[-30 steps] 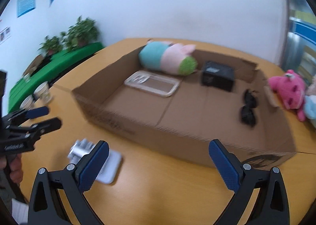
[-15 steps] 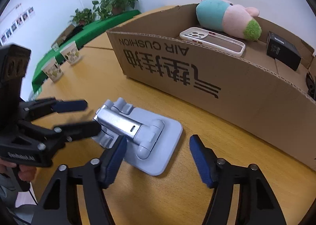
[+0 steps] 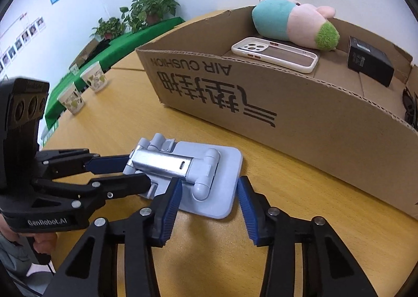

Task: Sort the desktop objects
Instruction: 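Lift the phone stand with the left tool and carry it over the box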

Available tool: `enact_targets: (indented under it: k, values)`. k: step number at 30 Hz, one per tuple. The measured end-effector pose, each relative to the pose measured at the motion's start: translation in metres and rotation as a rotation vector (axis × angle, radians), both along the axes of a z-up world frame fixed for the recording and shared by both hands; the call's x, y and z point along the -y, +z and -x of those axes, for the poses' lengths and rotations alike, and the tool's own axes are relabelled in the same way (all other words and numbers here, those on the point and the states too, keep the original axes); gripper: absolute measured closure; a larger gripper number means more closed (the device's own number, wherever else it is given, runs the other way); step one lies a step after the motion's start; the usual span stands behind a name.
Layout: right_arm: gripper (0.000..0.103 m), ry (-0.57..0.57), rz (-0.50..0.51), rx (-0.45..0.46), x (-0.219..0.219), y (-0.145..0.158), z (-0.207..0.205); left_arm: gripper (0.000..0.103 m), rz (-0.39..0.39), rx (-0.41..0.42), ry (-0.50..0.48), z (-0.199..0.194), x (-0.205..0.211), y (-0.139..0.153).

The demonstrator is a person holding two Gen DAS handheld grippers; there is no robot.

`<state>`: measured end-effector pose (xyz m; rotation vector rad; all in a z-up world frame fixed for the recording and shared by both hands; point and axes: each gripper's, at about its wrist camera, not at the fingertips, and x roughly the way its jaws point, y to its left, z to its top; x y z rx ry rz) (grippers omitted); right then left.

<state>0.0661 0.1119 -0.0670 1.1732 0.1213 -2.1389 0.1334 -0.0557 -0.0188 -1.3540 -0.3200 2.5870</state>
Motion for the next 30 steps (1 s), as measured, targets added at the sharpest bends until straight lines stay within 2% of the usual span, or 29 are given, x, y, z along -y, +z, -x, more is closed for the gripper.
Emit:
enact_targets:
  k: [3,5,7,12,17,22,26,30]
  values:
    - [0.068,-0.007,-0.017,-0.016,-0.001,0.003,-0.007,0.072,0.026,-0.007,0.015,-0.002,-0.003,0.001]
    - [0.069,-0.006,-0.014,-0.023,-0.003,0.006,-0.014,0.074,0.051,-0.021,0.019,-0.006,-0.006,0.006]
    - [0.069,-0.004,-0.01,-0.078,-0.007,0.018,-0.025,0.074,0.053,-0.052,0.021,-0.012,-0.01,0.019]
    - [0.069,-0.058,0.076,-0.159,-0.025,0.056,-0.032,0.074,0.058,-0.16,0.018,-0.011,-0.019,0.062]
    - [0.07,-0.118,0.119,-0.275,-0.041,0.102,-0.023,0.074,0.063,-0.281,-0.031,0.01,-0.034,0.109]
    - [0.069,-0.187,0.129,-0.359,-0.06,0.142,0.007,0.074,0.063,-0.372,-0.088,0.055,-0.052,0.146]
    - [0.069,-0.235,0.128,-0.359,-0.073,0.158,0.042,0.074,0.09,-0.376,-0.126,0.091,-0.067,0.157]
    - [0.069,-0.261,0.142,-0.286,-0.077,0.15,0.073,0.074,0.079,-0.313,-0.142,0.12,-0.065,0.15]
